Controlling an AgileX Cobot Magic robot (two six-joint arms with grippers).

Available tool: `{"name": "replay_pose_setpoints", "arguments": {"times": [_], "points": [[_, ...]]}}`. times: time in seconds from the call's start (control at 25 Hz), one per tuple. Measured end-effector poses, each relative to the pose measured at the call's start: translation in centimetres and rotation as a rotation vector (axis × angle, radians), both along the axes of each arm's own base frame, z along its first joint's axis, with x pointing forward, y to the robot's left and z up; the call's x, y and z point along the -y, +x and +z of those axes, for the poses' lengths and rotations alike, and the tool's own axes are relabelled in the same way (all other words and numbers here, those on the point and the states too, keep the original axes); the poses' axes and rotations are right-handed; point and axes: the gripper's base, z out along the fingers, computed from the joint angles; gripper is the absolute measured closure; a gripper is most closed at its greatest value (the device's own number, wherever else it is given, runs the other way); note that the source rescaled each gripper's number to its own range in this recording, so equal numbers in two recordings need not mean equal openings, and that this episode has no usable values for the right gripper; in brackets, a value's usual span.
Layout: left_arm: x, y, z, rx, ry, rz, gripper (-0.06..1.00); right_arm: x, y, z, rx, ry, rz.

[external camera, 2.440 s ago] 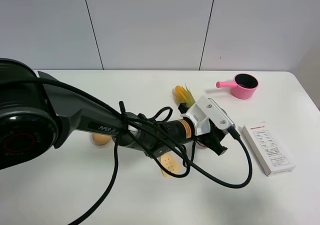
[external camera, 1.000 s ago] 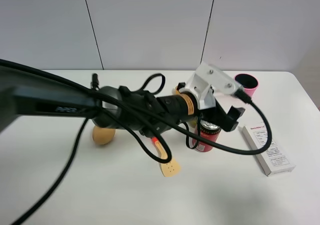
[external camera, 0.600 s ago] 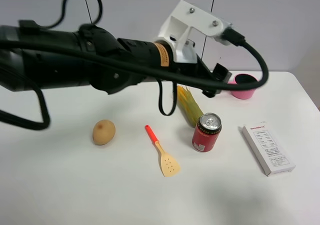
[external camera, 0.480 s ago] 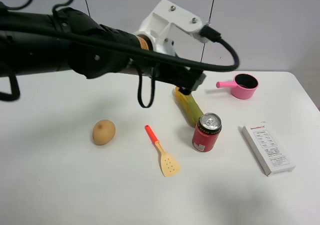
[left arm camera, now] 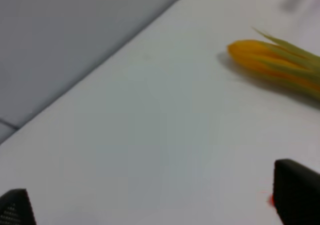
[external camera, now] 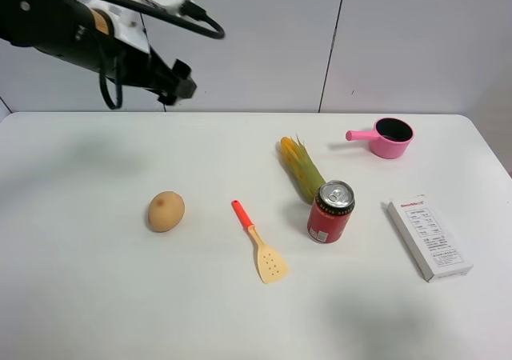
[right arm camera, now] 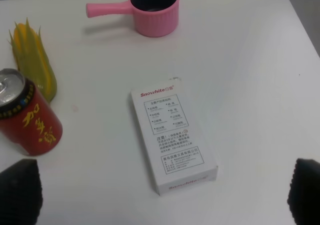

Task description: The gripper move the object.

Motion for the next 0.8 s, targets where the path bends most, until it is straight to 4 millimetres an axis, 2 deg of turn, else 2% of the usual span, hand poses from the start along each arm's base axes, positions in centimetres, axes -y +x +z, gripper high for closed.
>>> {"name": "replay_pose_setpoints", "arguments": {"times": [0.16, 0.32, 0.56, 0.68, 0.8], "points": [[-5.1, 0.5, 1.5, 0.019, -0.004, 0.144, 0.06, 0.0, 0.0, 0.0, 0.000, 0.000, 0.000], [-9.9, -0.3, 2.8, -0.008, 0.006, 0.290, 0.06, 0.0, 0.0, 0.0, 0.000, 0.000, 0.000], [-15.5, -3.9, 3.9, -0.175, 0.043, 0.480, 0.06, 0.0, 0.0, 0.0, 0.000, 0.000, 0.000], [-17.2, -6.3, 4.9, -0.228, 0.050, 0.549, 0.06, 0.0, 0.0, 0.0, 0.000, 0.000, 0.000], [-18.1, -9.0, 6.6, -0.199, 0.047, 0.596, 0.06, 0.0, 0.0, 0.0, 0.000, 0.000, 0.000]]}}
